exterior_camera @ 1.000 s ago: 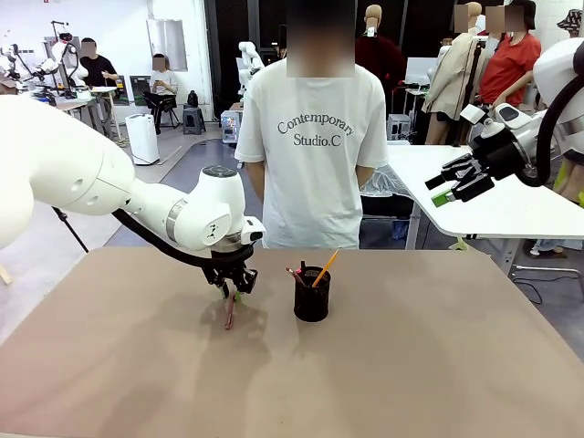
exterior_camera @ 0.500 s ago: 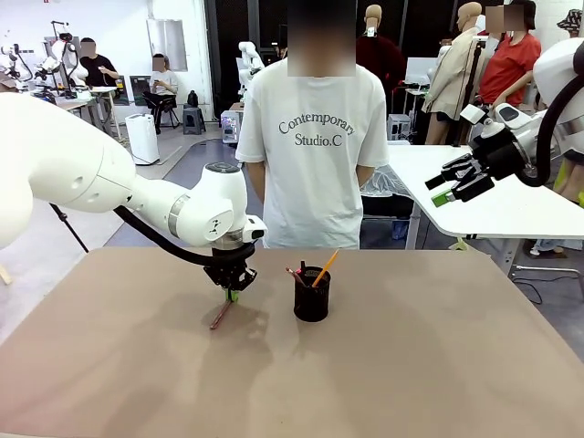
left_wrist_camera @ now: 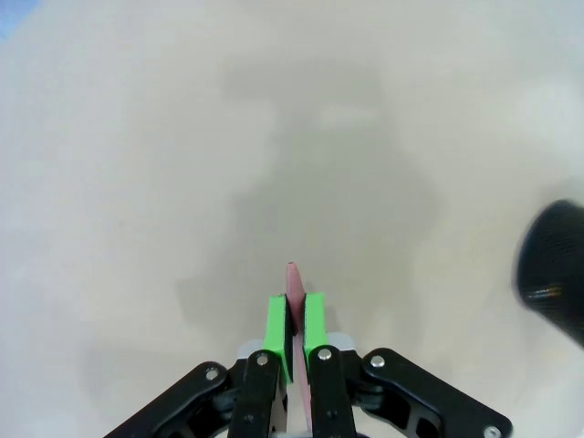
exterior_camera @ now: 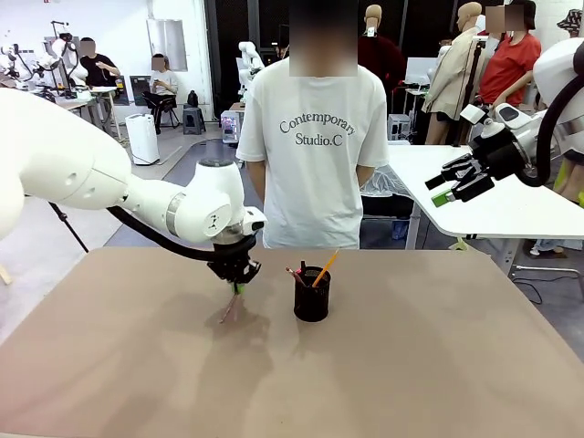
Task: Place the pens into the pen holder.
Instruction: Pick up a writing instrument from the table and place it into the Pen holder.
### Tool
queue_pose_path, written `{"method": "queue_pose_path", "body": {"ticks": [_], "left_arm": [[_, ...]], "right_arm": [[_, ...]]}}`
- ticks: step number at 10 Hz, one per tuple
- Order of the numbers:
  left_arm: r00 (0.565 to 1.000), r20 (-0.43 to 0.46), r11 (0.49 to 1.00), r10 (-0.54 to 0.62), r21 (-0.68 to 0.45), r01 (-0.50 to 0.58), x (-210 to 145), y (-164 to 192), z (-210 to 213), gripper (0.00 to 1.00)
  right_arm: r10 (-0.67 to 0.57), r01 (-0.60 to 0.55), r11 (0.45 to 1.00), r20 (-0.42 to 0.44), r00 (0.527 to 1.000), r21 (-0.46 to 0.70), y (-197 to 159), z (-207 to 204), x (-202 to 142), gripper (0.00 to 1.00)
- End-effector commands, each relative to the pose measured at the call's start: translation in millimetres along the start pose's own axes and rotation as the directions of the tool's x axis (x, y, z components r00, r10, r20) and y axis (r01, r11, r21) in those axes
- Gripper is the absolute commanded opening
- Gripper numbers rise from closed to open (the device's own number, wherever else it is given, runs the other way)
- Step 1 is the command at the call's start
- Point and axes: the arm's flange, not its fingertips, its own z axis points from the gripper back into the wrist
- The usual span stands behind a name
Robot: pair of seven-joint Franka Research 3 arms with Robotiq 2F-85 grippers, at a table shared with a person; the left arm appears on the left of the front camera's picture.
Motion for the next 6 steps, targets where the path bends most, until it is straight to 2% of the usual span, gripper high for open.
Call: {"method": "queue_pose_path", "body": {"ticks": [1, 3, 4, 6], "left_arm": [[0.993, 0.113, 0.98, -0.023, -0.193, 0.045, -22.6, 15.0, 37.6, 0.0], [0.968, 0.231, 0.901, -0.099, -0.393, 0.186, -32.2, 26.7, 70.2, 0.0], [0.942, 0.306, 0.827, -0.14, -0.488, 0.281, -37.8, 33.4, 83.4, 0.0], [0.883, 0.42, 0.675, -0.21, -0.591, 0.442, -45.8, 42.1, 99.2, 0.0]], "right_arm": [[-0.01, 0.009, 1.0, -0.012, 1.0, -0.012, 2.2, -1.1, 2.6, 1.0], [-0.01, 0.009, 1.0, -0.012, 1.0, -0.012, 2.2, -1.1, 2.6, 1.0], [-0.01, 0.009, 1.0, -0.012, 1.0, -0.012, 2.2, -1.1, 2.6, 1.0], [-0.01, 0.009, 1.0, -0.012, 1.0, -0.012, 2.2, -1.1, 2.6, 1.0]]}}
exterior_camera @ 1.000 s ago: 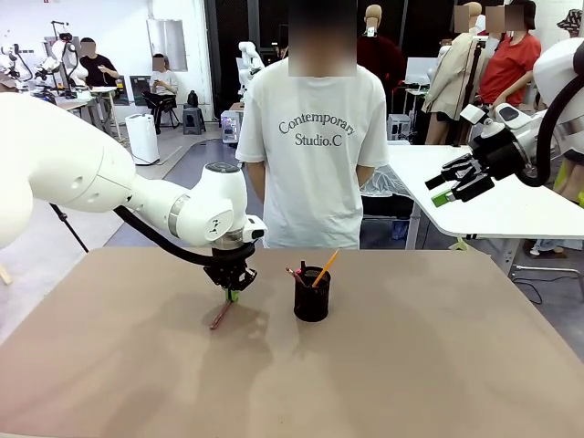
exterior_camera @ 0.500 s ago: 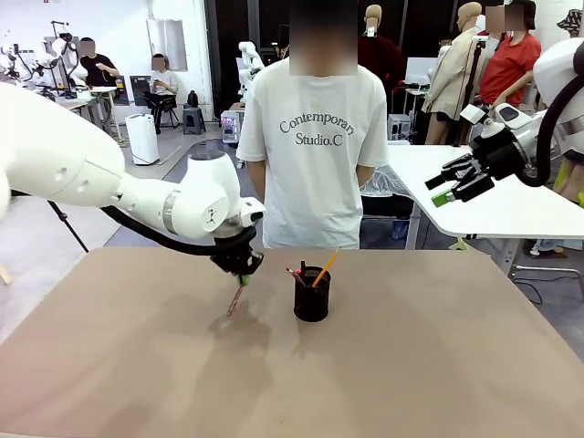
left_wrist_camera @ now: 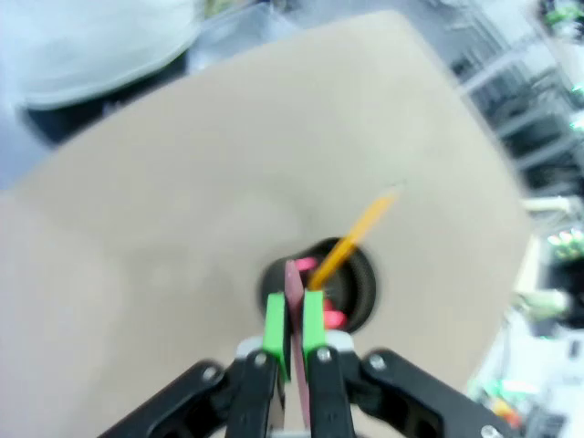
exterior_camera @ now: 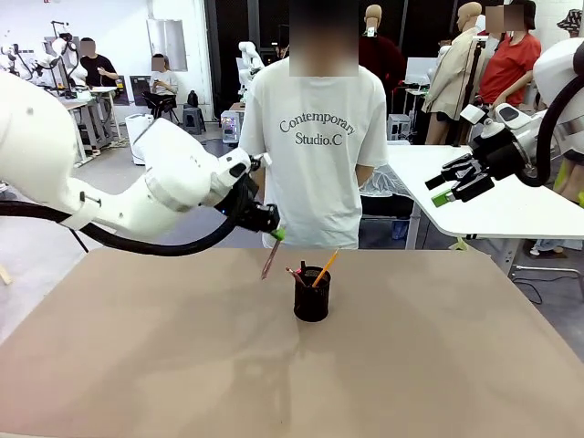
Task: Place the pens into the pen holder.
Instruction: Pick up a writing instrument from the table and place it into the Pen holder.
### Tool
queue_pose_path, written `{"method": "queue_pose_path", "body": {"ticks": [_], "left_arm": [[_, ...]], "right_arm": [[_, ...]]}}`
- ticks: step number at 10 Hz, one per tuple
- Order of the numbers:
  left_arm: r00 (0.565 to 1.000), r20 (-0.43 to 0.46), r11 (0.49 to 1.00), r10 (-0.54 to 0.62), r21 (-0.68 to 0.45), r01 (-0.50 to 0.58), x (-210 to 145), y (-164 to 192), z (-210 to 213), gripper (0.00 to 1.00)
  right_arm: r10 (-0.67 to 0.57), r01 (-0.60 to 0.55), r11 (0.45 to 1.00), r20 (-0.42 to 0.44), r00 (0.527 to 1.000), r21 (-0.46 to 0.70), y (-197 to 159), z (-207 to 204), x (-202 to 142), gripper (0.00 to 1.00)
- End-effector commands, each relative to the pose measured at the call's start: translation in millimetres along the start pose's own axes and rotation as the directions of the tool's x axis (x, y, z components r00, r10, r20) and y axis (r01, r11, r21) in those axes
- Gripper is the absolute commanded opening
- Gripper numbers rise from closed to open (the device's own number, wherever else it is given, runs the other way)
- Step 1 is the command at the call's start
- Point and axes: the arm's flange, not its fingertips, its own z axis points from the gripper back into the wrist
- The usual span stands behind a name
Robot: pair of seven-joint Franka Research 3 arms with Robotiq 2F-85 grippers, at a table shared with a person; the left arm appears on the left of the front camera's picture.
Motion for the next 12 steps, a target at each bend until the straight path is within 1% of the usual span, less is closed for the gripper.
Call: {"method": "queue_pose_path", "body": {"ticks": [1, 2, 3, 4, 5, 6, 7, 8, 11, 12], "left_arm": [[0.989, 0.0, 0.96, -0.146, -0.243, 0.142, -53.0, 38.9, 36.1, 0.0], [0.969, 0.04, 0.932, -0.245, -0.264, 0.246, -56.0, 36.5, 38.6, 0.0], [0.939, 0.077, 0.897, -0.334, -0.28, 0.342, -59.7, 34.6, 41.9, 0.0], [0.915, 0.12, 0.864, -0.385, -0.302, 0.403, -62.0, 34.4, 45.6, 0.0], [0.877, 0.217, 0.828, -0.428, -0.295, 0.477, -65.3, 34.2, 49.6, 0.0], [0.854, 0.274, 0.814, -0.443, -0.275, 0.511, -68.1, 34.7, 52.5, 0.0], [0.838, 0.328, 0.814, -0.436, -0.253, 0.523, -69.1, 35.6, 53.6, 0.0], [0.88, 0.203, 0.835, -0.43, -0.283, 0.473, -52.4, 43.2, 51.3, 0.0], [0.88, 0.203, 0.835, -0.43, -0.283, 0.473, -52.4, 43.2, 51.3, 0.0], [0.869, 0.229, 0.828, -0.438, -0.274, 0.489, -57.8, 41.6, 49.6, 0.0]], "right_arm": [[-0.009, 0.009, 1.0, -0.011, 1.0, -0.012, 2.1, -1.0, 2.7, 1.0], [-0.009, 0.009, 1.0, -0.011, 1.0, -0.012, 2.1, -1.0, 2.7, 1.0], [-0.009, 0.009, 1.0, -0.011, 1.0, -0.012, 2.1, -1.0, 2.7, 1.0], [-0.009, 0.009, 1.0, -0.011, 1.0, -0.012, 2.1, -1.0, 2.7, 1.0], [-0.009, 0.009, 1.0, -0.011, 1.0, -0.012, 2.1, -1.0, 2.7, 1.0], [-0.009, 0.009, 1.0, -0.011, 1.0, -0.012, 2.1, -1.0, 2.7, 1.0], [-0.009, 0.009, 1.0, -0.011, 1.0, -0.012, 2.1, -1.0, 2.7, 1.0], [-0.009, 0.009, 1.0, -0.011, 1.0, -0.012, 2.1, -1.0, 2.7, 1.0], [-0.009, 0.009, 1.0, -0.011, 1.0, -0.012, 2.1, -1.0, 2.7, 1.0], [-0.009, 0.009, 1.0, -0.011, 1.0, -0.012, 2.1, -1.0, 2.7, 1.0]]}}
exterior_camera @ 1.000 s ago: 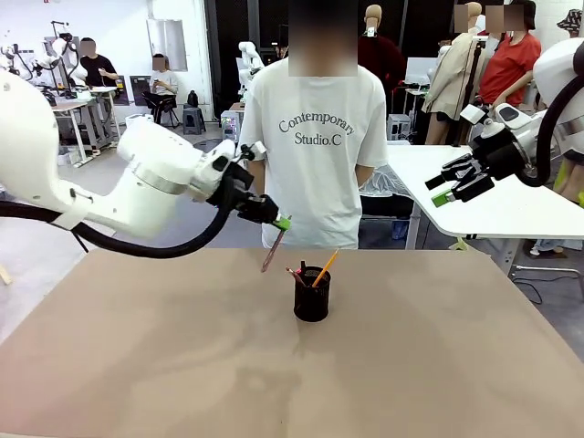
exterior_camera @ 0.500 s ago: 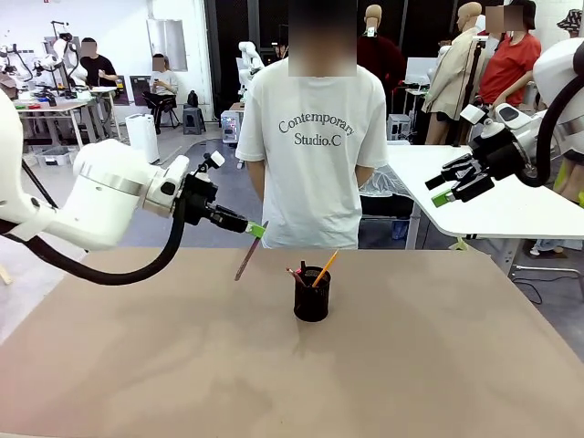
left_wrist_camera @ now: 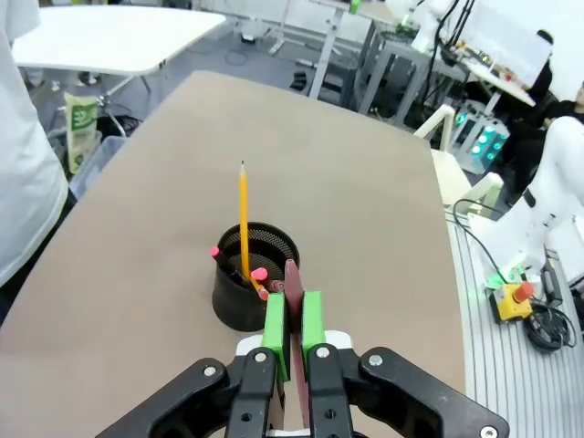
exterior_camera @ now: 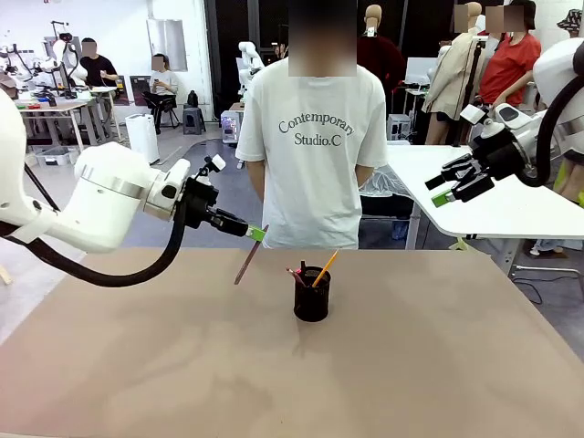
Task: Place the pens into the pen holder.
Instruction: Pick up a writing instrument from the table and place it into the Pen holder.
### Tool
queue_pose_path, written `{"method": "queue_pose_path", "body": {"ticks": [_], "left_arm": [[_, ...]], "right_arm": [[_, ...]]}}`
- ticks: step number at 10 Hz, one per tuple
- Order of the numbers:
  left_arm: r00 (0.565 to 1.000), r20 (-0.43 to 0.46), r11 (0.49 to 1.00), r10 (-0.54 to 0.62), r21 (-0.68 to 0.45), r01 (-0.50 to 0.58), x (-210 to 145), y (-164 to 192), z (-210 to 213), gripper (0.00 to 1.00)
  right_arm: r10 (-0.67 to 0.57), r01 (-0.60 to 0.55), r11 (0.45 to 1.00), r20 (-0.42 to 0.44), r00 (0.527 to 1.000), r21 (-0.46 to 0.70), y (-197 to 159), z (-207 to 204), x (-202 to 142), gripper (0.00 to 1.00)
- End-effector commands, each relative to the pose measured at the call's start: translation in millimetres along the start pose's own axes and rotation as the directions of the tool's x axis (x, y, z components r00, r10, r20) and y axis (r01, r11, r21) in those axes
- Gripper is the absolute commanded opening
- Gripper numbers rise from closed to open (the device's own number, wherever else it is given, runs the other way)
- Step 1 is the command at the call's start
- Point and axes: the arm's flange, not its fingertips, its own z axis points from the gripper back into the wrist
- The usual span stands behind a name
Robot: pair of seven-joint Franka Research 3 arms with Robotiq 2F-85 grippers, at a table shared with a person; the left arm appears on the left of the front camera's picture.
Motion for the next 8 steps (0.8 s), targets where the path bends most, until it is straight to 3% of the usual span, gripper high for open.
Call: {"method": "queue_pose_path", "body": {"ticks": [1, 5, 8], "left_arm": [[0.997, 0.067, 0.999, -0.045, -0.023, 0.047, 2.0, -0.9, 8.8, 0.0], [0.97, 0.177, 0.985, -0.168, -0.01, 0.173, 23.1, -4.7, 35.1, 0.0], [0.907, 0.269, 0.945, -0.325, 0.047, 0.324, 43.4, -10.4, 38.2, 0.0]], "right_arm": [[-0.009, 0.009, 1.0, -0.011, 1.0, -0.012, 2.1, -1.0, 2.8, 1.0], [-0.009, 0.009, 1.0, -0.011, 1.0, -0.012, 2.1, -1.0, 2.8, 1.0], [-0.009, 0.009, 1.0, -0.011, 1.0, -0.012, 2.1, -1.0, 2.8, 1.0]]}}
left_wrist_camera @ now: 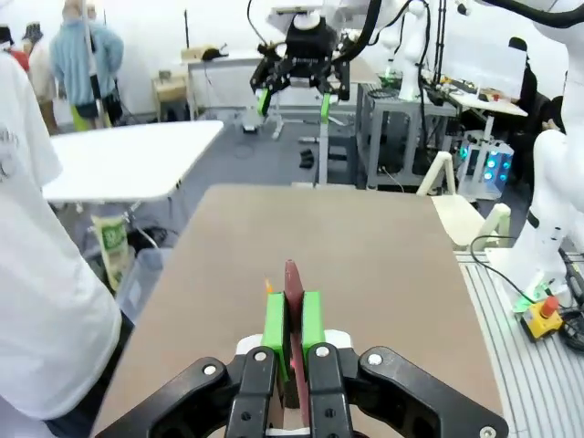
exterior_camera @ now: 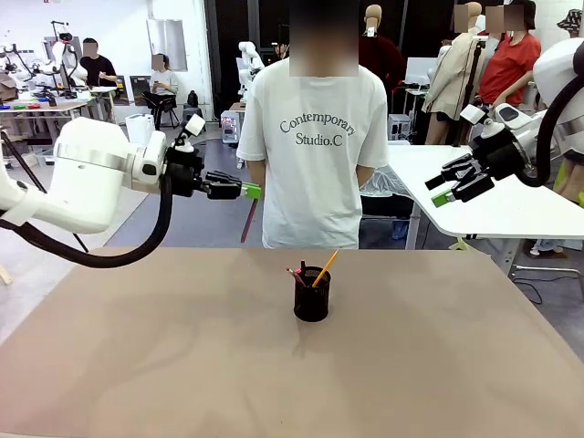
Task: Place the pens into the pen holder.
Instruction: Pick up a writing instrument from the table and place it into the Pen holder.
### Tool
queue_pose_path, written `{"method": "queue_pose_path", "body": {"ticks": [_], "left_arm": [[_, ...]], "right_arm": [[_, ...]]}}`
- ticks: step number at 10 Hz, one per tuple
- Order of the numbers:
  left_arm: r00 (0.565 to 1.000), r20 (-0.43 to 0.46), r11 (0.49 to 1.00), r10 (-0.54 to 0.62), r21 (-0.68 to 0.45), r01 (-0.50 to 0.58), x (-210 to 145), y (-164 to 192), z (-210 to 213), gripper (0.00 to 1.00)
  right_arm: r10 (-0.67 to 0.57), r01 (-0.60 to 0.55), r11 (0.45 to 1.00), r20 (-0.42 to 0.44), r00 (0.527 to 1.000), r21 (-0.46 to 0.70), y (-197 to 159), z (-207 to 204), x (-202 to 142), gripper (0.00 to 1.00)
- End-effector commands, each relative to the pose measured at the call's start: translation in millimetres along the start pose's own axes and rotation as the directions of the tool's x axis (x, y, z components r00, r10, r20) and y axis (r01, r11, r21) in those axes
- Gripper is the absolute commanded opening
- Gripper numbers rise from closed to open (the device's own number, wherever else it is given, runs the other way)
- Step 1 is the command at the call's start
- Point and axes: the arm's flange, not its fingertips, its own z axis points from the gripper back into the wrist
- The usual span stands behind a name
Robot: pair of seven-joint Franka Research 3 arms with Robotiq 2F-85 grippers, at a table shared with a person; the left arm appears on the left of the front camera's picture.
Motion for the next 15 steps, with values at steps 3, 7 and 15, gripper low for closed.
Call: {"method": "queue_pose_path", "body": {"ticks": [3, 7, 15], "left_arm": [[0.979, 0.137, 0.989, -0.15, 0.031, 0.147, 6.9, -2.7, -20.3, 0.0], [0.958, 0.185, 0.976, -0.217, 0.017, 0.218, 3.8, 12.6, -52.0, 0.0], [0.963, 0.19, 0.963, -0.19, -0.154, 0.22, -23.4, 22.8, -76.4, 0.0]], "right_arm": [[-0.009, 0.009, 1.0, -0.011, 1.0, -0.012, 2.1, -1.0, 2.8, 1.0], [-0.009, 0.009, 1.0, -0.011, 1.0, -0.012, 2.1, -1.0, 2.8, 1.0], [-0.009, 0.009, 1.0, -0.011, 1.0, -0.012, 2.1, -1.0, 2.8, 1.0]]}}
